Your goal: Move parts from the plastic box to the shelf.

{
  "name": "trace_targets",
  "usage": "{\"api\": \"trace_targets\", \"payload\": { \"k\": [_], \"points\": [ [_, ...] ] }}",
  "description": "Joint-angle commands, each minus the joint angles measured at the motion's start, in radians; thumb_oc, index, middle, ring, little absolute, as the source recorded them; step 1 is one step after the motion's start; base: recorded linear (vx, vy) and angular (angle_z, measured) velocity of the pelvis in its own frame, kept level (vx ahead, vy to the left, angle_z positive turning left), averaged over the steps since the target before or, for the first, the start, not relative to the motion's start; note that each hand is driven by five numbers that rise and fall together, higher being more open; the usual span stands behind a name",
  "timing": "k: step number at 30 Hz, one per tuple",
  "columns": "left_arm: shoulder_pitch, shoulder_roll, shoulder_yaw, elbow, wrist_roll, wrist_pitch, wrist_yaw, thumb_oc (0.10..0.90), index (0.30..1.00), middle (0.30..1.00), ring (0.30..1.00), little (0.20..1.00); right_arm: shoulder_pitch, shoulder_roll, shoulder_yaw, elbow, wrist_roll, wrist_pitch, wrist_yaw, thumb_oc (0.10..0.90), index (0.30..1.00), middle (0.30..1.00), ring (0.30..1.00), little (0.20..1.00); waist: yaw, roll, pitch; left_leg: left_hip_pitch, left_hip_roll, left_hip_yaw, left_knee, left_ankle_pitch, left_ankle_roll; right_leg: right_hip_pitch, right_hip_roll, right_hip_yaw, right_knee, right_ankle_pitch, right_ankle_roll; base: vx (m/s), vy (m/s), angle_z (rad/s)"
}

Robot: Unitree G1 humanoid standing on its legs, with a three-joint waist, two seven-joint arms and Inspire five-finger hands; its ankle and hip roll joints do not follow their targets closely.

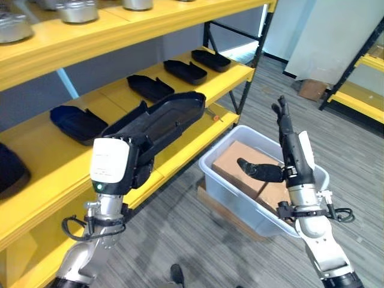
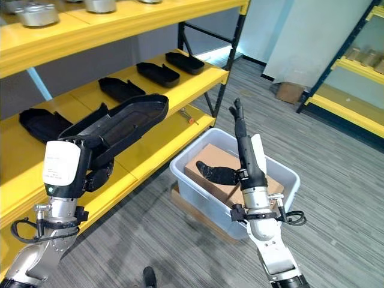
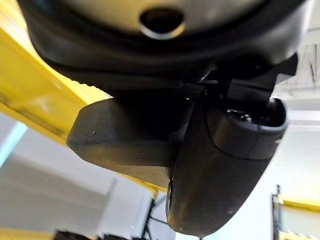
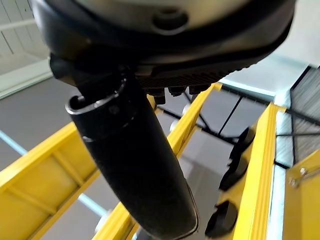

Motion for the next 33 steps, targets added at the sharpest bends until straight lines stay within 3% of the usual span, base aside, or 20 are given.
{"api": "trace_targets", "payload": {
  "k": [1,2,3,4,6,7,9,14,15,16,18,20,21,22,23,24,25,28,31,33],
  "points": [
    [-0.109,0.043,0.081,-0.111,0.013,-0.009,0.128,0.400,0.300,0.300,0.300,0.300,-0.083,-0.002,-0.056,-0.042,-0.055,-0.068,-0.050,0.900,1.000,1.000,1.000,1.000,-0.018,-0.021,-0.073,0.105,0.038,-0.077,-0.033,-0.113,-0.043,-0.093,-0.055,0.200,-0.008,0.211,0.070,-0.04,0.195,0.47],
    [-0.124,0.044,0.063,-0.095,0.007,-0.006,0.131,0.400,0.300,0.300,0.300,0.300,-0.079,-0.002,-0.057,-0.042,-0.061,-0.072,-0.053,0.900,1.000,1.000,1.000,1.000,-0.043,-0.013,-0.062,0.098,0.036,-0.108,-0.033,-0.102,-0.036,-0.135,0.011,0.315,0.019,0.186,0.043,-0.07,0.217,0.95],
    [-0.129,0.043,0.056,-0.082,0.003,-0.005,0.129,0.400,0.300,0.300,0.300,0.300,-0.078,-0.003,-0.054,-0.039,-0.055,-0.075,-0.051,0.900,1.000,1.000,1.000,1.000,-0.051,-0.003,-0.056,0.100,0.034,-0.122,-0.033,-0.100,-0.031,-0.177,0.075,0.373,0.053,0.143,0.021,0.00,0.272,1.05],
    [-0.124,0.042,0.054,-0.075,0.011,0.007,0.113,0.400,0.300,0.300,0.300,0.300,-0.070,-0.009,-0.052,-0.036,-0.045,-0.083,-0.040,0.900,1.000,1.000,1.000,1.000,-0.058,0.004,-0.051,0.103,0.021,-0.147,-0.033,-0.095,-0.021,-0.222,0.201,0.407,0.097,0.049,-0.021,0.02,0.201,0.90],
    [-0.120,0.027,0.059,-0.079,0.006,0.010,0.092,0.400,0.300,0.300,0.300,0.300,-0.064,-0.016,-0.056,-0.041,-0.041,-0.090,-0.031,0.900,1.000,1.000,1.000,1.000,-0.063,0.002,-0.053,0.095,0.009,-0.165,-0.033,-0.086,-0.019,-0.235,0.275,0.391,0.097,0.010,-0.046,0.03,0.052,0.34],
    [-0.111,0.008,0.066,-0.075,0.005,0.012,0.092,0.400,0.300,0.300,0.300,0.300,-0.061,-0.022,-0.057,-0.046,-0.040,-0.104,-0.034,0.900,1.000,1.000,1.000,1.000,-0.067,-0.011,-0.063,0.084,-0.005,-0.180,-0.033,-0.079,-0.030,-0.203,0.344,0.436,-0.034,-0.008,-0.061,0.03,-0.053,0.50],
    [-0.082,-0.010,0.072,-0.074,0.011,0.003,0.086,0.400,0.300,0.300,0.300,0.300,-0.056,-0.028,-0.050,-0.038,-0.038,-0.105,-0.029,0.900,1.000,1.000,1.000,1.000,-0.058,-0.018,-0.082,0.079,-0.003,-0.177,-0.033,-0.076,-0.038,-0.136,0.356,0.476,-0.152,0.022,-0.061,0.06,-0.093,0.53],
    [-0.028,-0.011,0.113,-0.077,0.014,0.006,0.078,0.400,0.300,0.300,0.300,0.300,-0.023,-0.055,-0.093,-0.058,-0.028,-0.111,-0.027,0.900,1.000,1.000,1.000,1.000,-0.039,-0.011,-0.089,0.056,0.015,-0.162,-0.030,-0.060,-0.062,-0.086,0.337,0.384,-0.242,0.047,-0.051,0.01,-0.063,0.12],
    [-0.049,-0.011,0.110,-0.078,0.000,-0.002,0.083,0.400,0.300,0.300,0.300,0.300,-0.031,-0.075,-0.115,-0.063,-0.034,-0.119,-0.044,0.900,1.000,1.000,1.000,1.000,-0.049,-0.015,-0.052,-0.006,0.044,-0.085,0.061,-0.062,-0.081,-0.094,0.301,0.318,-0.228,0.052,-0.054,-0.30,0.009,1.25],
    [-0.097,0.010,0.101,-0.103,-0.029,-0.024,0.086,0.400,0.300,0.300,0.300,0.300,-0.038,-0.105,-0.144,-0.075,-0.050,-0.120,-0.078,0.900,1.000,1.000,1.000,1.000,-0.111,-0.013,-0.035,-0.010,0.177,0.182,0.163,-0.098,-0.106,-0.119,0.244,0.226,-0.198,0.053,-0.048,-0.28,0.023,1.73],
    [-0.102,0.017,0.101,-0.111,-0.036,-0.040,0.094,0.400,0.300,0.300,0.300,0.300,-0.039,-0.102,-0.145,-0.075,-0.059,-0.118,-0.091,0.900,1.000,1.000,1.000,1.000,-0.104,-0.009,-0.028,-0.020,0.217,0.172,0.226,-0.130,-0.129,-0.122,0.248,0.219,-0.183,0.042,-0.051,-0.05,0.014,1.81],
    [-0.104,0.021,0.100,-0.119,-0.050,-0.051,0.118,0.400,0.300,0.300,0.300,0.300,-0.021,-0.105,-0.153,-0.085,-0.052,-0.126,-0.094,0.900,1.000,1.000,1.000,1.000,-0.098,-0.019,-0.027,-0.018,0.278,0.097,0.284,-0.147,-0.147,-0.121,0.226,0.202,-0.142,0.018,-0.053,0.04,0.061,0.51],
    [-0.117,0.018,0.096,-0.123,-0.067,-0.056,0.129,0.400,0.300,0.300,0.300,0.300,0.002,-0.102,-0.156,-0.087,-0.038,-0.130,-0.099,0.900,1.000,1.000,1.000,1.000,-0.101,-0.018,-0.031,0.003,0.367,0.068,0.284,-0.098,-0.163,-0.123,0.202,0.177,-0.102,-0.009,-0.050,0.03,0.183,-0.26],
    [-0.127,0.015,0.094,-0.126,-0.073,-0.057,0.134,0.400,0.300,0.300,0.300,0.300,0.015,-0.103,-0.160,-0.090,-0.033,-0.135,-0.100,0.900,1.000,1.000,1.000,1.000,-0.109,-0.014,-0.031,0.016,0.424,0.065,0.267,-0.053,-0.172,-0.136,0.185,0.158,-0.077,-0.017,-0.052,0.03,0.146,0.10],
    [-0.128,0.015,0.091,-0.126,-0.075,-0.057,0.135,0.400,0.300,0.300,0.300,0.300,0.020,-0.105,-0.162,-0.091,-0.032,-0.137,-0.100,0.900,1.000,1.000,1.000,1.000,-0.112,-0.007,-0.031,0.022,0.431,0.055,0.249,-0.038,-0.185,-0.139,0.192,0.155,-0.059,-0.031,-0.052,0.04,0.292,0.60],
    [-0.141,0.011,0.081,-0.133,-0.080,-0.062,0.140,0.400,0.300,0.300,0.300,0.300,0.042,-0.117,-0.166,-0.088,-0.030,-0.136,-0.105,0.900,1.000,1.000,1.000,1.000,-0.120,0.020,-0.037,0.067,0.523,0.022,0.173,0.093,-0.225,-0.168,0.157,0.138,0.013,-0.058,-0.040,0.09,0.361,0.64],
    [-0.152,0.001,0.070,-0.133,-0.083,-0.063,0.142,0.400,0.300,0.300,0.300,0.300,0.040,-0.121,-0.164,-0.082,-0.024,-0.138,-0.114,0.900,1.000,1.000,1.000,1.000,-0.117,0.042,-0.035,0.080,0.509,-0.042,0.099,0.111,-0.232,-0.186,0.130,0.141,0.069,-0.076,-0.031,0.08,0.399,0.53],
    [-0.161,-0.001,0.060,-0.138,-0.075,-0.063,0.134,0.400,0.300,0.300,0.300,0.300,0.043,-0.119,-0.181,-0.084,-0.041,-0.135,-0.124,0.900,1.000,1.000,1.000,1.000,-0.120,0.054,-0.044,0.087,0.470,-0.013,0.040,0.060,-0.251,-0.172,0.092,0.141,0.053,-0.036,-0.011,0.08,0.297,0.37],
    [-0.161,0.019,0.067,-0.146,-0.073,-0.066,0.130,0.400,0.300,0.300,0.300,0.300,0.062,-0.093,-0.196,-0.092,-0.048,-0.127,-0.117,0.900,1.000,1.000,1.000,1.000,-0.103,0.040,-0.063,0.114,0.392,-0.007,-0.011,0.008,-0.241,-0.122,0.051,0.128,0.004,0.013,0.025,0.12,0.271,0.87],
    [-0.163,0.021,0.069,-0.147,-0.074,-0.065,0.133,0.400,0.300,0.300,0.300,0.300,0.062,-0.086,-0.194,-0.091,-0.054,-0.121,-0.118,0.900,1.000,1.000,1.000,1.000,-0.093,0.034,-0.065,0.116,0.368,-0.013,-0.014,-0.008,-0.233,-0.101,0.034,0.120,-0.017,0.033,0.040,0.09,0.221,0.70]
  ]
}}
